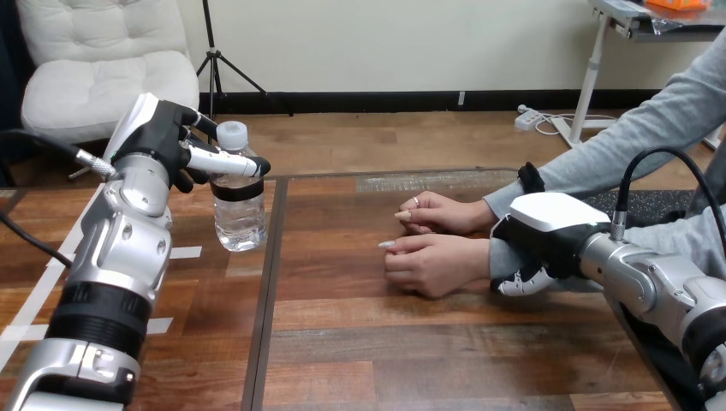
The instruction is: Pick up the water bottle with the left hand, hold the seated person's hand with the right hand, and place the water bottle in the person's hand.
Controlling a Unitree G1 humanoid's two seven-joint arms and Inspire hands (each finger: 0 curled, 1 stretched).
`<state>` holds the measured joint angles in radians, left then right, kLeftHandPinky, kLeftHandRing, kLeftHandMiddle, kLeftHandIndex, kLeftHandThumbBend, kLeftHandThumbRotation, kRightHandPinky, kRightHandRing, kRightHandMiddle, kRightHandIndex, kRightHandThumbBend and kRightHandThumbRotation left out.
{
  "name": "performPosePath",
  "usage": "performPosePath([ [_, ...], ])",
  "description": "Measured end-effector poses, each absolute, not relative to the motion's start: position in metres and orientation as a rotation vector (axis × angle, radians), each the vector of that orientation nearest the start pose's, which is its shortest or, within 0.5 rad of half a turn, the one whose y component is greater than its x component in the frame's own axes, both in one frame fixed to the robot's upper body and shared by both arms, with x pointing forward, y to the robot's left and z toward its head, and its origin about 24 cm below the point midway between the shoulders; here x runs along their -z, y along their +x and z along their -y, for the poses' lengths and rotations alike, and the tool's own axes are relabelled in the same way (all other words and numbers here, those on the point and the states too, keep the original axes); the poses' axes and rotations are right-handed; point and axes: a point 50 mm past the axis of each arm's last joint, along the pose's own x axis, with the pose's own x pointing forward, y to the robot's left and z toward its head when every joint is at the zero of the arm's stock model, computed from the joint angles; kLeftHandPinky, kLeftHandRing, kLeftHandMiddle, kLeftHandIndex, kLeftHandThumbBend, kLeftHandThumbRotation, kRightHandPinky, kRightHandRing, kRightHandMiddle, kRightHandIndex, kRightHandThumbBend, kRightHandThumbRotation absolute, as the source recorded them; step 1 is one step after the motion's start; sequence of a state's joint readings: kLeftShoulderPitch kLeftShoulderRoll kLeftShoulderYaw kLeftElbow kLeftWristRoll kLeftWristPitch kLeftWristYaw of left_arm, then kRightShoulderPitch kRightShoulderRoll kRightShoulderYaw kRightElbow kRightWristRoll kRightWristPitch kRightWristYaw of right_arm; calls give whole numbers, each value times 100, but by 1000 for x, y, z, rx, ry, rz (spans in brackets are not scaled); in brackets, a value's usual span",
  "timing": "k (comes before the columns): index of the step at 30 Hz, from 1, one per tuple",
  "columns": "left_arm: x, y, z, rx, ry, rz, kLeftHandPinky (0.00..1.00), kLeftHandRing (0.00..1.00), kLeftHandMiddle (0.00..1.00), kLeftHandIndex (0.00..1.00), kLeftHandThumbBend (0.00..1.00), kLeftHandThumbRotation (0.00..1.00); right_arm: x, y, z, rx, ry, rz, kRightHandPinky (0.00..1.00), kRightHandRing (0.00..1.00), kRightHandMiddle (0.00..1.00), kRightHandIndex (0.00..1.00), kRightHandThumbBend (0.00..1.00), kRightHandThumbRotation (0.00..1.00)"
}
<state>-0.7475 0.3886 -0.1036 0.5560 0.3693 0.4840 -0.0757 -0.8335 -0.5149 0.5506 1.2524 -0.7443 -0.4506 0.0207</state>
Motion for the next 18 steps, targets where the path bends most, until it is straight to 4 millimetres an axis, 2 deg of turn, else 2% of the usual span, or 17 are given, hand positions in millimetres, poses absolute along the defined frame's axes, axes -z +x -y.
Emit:
performPosePath([
  [18,-121,376,-216,-125,766,-327,25,31,39,48,66,0,-43,358,217,-566,-1488,-134,37,44,50,54,38,22],
])
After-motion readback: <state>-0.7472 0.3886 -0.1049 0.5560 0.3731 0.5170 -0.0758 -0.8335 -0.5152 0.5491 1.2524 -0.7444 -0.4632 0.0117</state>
